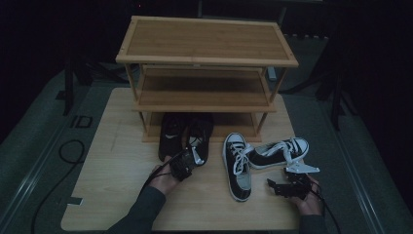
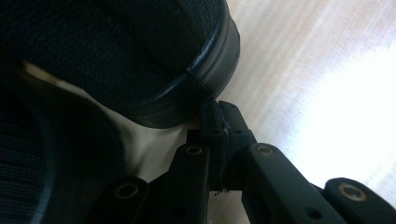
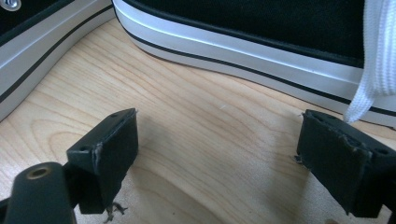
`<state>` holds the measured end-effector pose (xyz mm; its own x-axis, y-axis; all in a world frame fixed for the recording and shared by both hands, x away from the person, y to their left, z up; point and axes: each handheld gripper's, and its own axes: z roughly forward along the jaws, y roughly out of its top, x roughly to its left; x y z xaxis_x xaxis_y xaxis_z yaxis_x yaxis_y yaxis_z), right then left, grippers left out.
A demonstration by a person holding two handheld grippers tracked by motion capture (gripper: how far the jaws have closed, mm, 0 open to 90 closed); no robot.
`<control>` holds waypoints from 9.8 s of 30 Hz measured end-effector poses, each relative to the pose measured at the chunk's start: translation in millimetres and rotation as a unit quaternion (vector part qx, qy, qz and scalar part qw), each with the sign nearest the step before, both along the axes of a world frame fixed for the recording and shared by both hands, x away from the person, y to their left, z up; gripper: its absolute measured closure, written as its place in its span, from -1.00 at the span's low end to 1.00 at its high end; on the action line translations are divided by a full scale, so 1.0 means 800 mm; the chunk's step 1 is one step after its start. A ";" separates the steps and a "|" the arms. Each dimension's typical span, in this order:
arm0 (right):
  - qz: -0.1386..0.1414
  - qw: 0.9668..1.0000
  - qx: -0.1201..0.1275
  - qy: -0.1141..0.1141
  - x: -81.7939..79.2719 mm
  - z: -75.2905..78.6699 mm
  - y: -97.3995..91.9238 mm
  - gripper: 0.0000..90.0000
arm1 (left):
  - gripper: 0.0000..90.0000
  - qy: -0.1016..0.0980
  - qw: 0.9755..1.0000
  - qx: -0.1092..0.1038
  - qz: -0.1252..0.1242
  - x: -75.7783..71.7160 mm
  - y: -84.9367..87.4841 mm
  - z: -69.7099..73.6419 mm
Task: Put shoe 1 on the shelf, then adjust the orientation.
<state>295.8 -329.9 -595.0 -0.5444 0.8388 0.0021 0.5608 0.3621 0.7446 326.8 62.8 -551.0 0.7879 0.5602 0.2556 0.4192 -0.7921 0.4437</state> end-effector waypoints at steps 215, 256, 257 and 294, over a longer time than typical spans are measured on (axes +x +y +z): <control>-0.009 1.000 0.002 -0.001 0.000 0.000 0.002 -0.70 | 0.28 -0.015 0.980 -0.070 0.186 0.041 0.125 -0.004; 0.103 0.994 -0.018 0.037 -0.003 0.098 0.081 -0.06 | -0.13 -0.014 0.966 -0.148 0.210 0.050 0.163 -0.022; 0.105 0.994 -0.017 0.038 -0.001 0.099 0.086 -0.06 | -0.14 -0.011 0.966 -0.152 0.211 0.050 0.165 -0.022; 0.073 0.989 -0.060 0.113 0.041 0.082 0.140 0.94 | -0.20 -0.032 0.960 -0.180 0.212 0.043 0.172 -0.031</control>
